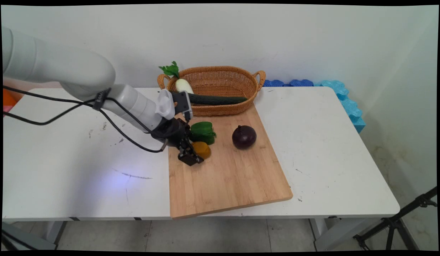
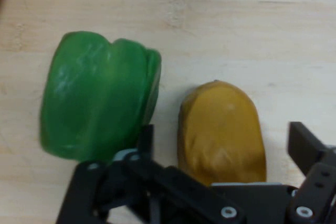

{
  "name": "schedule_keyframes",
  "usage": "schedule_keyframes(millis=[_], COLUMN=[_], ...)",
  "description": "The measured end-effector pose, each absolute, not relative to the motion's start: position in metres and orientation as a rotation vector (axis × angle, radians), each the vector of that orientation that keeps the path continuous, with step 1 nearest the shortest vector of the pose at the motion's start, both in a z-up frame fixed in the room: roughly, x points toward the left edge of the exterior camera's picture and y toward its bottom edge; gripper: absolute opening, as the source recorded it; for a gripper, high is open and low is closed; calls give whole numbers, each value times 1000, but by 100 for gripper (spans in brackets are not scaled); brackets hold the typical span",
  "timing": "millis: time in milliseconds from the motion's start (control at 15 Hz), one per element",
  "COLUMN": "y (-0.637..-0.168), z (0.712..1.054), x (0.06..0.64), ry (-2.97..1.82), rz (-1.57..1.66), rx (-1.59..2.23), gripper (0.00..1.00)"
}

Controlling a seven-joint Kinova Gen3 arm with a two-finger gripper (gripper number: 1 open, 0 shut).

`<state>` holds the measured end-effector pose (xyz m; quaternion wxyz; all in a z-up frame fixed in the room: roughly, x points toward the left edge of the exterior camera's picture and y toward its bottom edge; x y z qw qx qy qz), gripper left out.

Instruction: Place the picked object on the cutting board

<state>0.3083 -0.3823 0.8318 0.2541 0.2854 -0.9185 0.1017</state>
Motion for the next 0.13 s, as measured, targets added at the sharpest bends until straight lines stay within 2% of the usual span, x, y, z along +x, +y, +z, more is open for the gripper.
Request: schedule_keyframes(millis=[133], y=[-384], z=[828], x=[306], ry=[-2494], rz=[276], rx=[779], gripper=[100])
